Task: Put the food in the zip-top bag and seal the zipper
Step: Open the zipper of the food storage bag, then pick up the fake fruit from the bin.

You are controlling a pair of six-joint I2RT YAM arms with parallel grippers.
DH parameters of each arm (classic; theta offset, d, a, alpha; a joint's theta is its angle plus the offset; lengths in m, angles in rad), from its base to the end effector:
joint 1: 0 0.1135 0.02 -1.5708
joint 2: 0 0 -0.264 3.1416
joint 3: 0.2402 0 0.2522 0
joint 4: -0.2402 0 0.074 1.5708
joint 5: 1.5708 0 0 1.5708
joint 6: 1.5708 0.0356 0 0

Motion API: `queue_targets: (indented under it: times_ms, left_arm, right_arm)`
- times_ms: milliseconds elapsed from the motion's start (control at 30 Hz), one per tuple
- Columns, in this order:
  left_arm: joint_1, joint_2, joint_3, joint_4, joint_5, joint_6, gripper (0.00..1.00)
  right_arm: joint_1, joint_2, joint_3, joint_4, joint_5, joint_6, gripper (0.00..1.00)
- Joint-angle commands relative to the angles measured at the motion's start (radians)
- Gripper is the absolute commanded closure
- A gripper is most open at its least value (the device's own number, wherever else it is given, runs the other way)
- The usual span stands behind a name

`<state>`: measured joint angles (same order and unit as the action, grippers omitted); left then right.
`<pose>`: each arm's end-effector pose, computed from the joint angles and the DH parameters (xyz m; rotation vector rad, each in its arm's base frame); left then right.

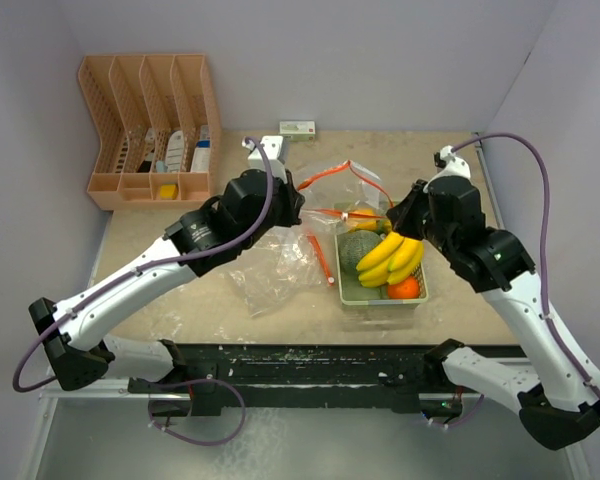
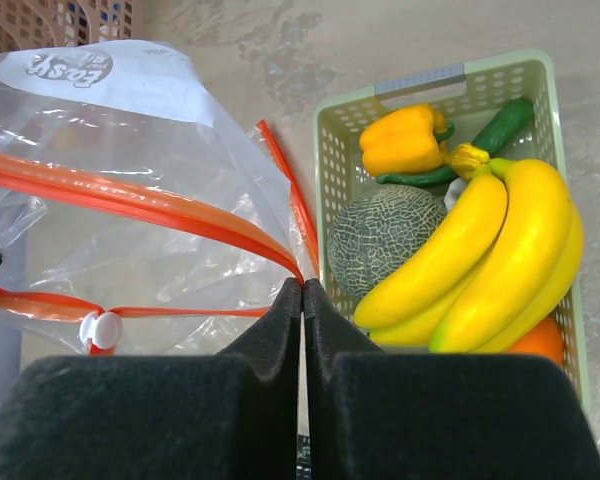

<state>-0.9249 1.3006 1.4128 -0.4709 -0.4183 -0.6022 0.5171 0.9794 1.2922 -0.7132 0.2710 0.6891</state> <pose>0.1837 -0.2197 0.4176 0.0298 1.9477 -0.6281 0.1674 0.0842 0.4229 0.3492 1.9621 0.5231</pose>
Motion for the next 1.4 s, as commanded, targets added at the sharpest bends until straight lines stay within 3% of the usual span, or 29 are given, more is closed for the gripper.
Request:
queue_targets:
  times_ms: [0,33,200,267,333,567,833,1067,1367]
  left_arm:
    - [0.021,-0.055,0.048,-0.136,-0.183,0.116,1.0]
    - [0.021,-0.064,0.039,-0.119,-0.18,0.123,1.0]
    - [0.021,-0.097,-0.031,-0.03,-0.149,0.111,1.0]
    - [0.02,-0.09,-0.035,-0.026,-0.148,0.102,1.0]
    - [0.021,-0.084,-0.031,-0.036,-0.16,0.103,1.0]
    - [0.022,-0.096,-0.009,-0.156,-0.228,0.107,1.0]
    - [0.02,-0.08,-0.131,-0.12,-0.167,0.074,1.0]
    - [0.02,-0.016,-0.256,0.01,-0.1,0.047,1.0]
    - [0.022,0.027,-0.305,0.118,-0.037,0.03,1.0]
  right_arm:
    - [-0.022,-0.024,0.013,-0.029,0.053,-0.055,1.0]
    - [-0.022,-0.033,0.002,0.034,-0.035,-0.09,0.99]
    - [-0.023,-0.038,0.028,0.223,-0.348,-0.187,0.43]
    - [-0.022,-0.024,0.052,0.225,-0.408,-0.187,0.3]
    - [-0.022,-0.015,0.068,0.211,-0.433,-0.167,0.24]
    - [-0.023,0.015,0.058,-0.069,-0.071,0.023,0.01]
    - [-0.03,0.182,0.085,-0.28,0.081,0.106,0.01]
    - [-0.137,0.248,0.077,-0.267,0.076,0.046,0.0]
    - [-0.187,0.34,0.073,-0.239,0.09,-0.026,0.0]
